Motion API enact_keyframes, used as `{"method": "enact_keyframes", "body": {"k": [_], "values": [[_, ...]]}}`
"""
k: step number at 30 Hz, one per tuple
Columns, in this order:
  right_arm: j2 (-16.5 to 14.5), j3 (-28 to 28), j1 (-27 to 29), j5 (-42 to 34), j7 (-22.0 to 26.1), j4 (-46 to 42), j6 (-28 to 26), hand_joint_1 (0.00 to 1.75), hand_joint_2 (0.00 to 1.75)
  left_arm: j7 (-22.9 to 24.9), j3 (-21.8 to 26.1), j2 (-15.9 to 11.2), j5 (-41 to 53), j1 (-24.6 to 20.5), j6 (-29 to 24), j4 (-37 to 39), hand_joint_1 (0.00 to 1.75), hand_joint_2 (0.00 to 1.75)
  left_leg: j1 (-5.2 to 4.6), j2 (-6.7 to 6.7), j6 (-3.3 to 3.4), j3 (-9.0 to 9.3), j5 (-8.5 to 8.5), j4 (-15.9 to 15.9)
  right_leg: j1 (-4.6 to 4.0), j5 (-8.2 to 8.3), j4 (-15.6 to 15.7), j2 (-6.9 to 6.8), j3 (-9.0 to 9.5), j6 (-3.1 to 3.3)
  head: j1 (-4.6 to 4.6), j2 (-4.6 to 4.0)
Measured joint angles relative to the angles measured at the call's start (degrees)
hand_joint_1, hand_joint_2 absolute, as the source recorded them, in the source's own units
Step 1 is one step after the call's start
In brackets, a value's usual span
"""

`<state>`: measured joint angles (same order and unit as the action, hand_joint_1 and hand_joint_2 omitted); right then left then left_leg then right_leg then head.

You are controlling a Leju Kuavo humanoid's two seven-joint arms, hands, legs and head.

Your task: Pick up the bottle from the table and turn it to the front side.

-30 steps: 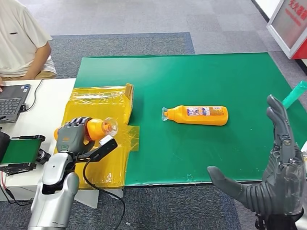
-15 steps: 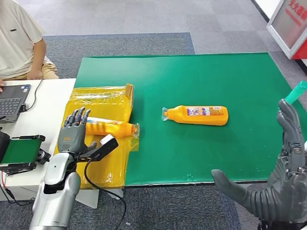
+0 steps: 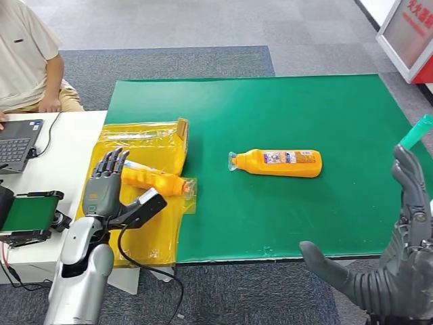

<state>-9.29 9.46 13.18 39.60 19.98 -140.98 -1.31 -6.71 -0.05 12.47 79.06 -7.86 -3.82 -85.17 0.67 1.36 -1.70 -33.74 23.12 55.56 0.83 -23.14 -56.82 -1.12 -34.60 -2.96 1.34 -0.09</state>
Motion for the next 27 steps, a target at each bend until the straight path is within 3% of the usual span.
{"method": "enact_keyframes", "body": {"k": [7, 14, 19, 24, 27], "values": [[-0.02, -0.33, 0.28, 0.58, -0.87, 0.02, 0.74, 0.0, 1.75, -1.46, -0.06, 1.19, -10.51, 2.8, 2.93, -6.56, 0.0, 1.75, 0.0, 0.0, 0.0, -0.01, 0.02, 0.0, 0.0, -0.01, 0.0, 0.0, -0.01, 0.0, 0.01, -0.01], [-0.02, -0.97, 0.97, 0.85, -1.48, 0.03, 2.0, 0.0, 1.75, -1.0, -0.21, 1.37, -29.8, 6.09, 9.6, -13.9, 0.0, 1.75, 0.0, 0.0, 0.0, -0.01, 0.02, 0.0, 0.0, 0.0, 0.0, 0.0, 0.01, 0.0, 0.01, 0.0], [-0.02, -1.47, 1.88, -0.02, -1.94, 0.27, 3.39, 0.0, 1.75, 1.63, -0.07, 1.41, -49.26, 10.9, 16.06, -21.49, 0.0, 1.75, 0.0, 0.0, 0.01, -0.03, 0.07, 0.0, 0.0, -0.05, 0.0, 0.0, 0.01, -0.02, 0.01, 0.0], [-0.44, -2.04, 1.89, 0.5, -13.19, 3.65, 10.5, 0.0, 1.75, 8.72, 1.69, 2.43, -69.32, 19.24, 20.94, -26.12, 0.0, 1.75, 0.0, 0.01, 0.0, -0.02, 0.18, -0.01, 0.0, -0.1, 0.0, 0.02, 0.01, 0.01, 0.0, 0.0], [-0.61, -2.28, 1.75, -1.74, -14.98, 6.8, 12.08, 0.0, 1.75, 8.57, 3.21, 3.89, -74.73, 23.99, 24.57, -27.35, 0.0, 1.75, 0.0, 0.0, 0.05, -0.05, 0.14, -0.01, 0.0, -0.12, 0.0, -0.03, -0.02, -0.02, 0.02, 0.0]]}}
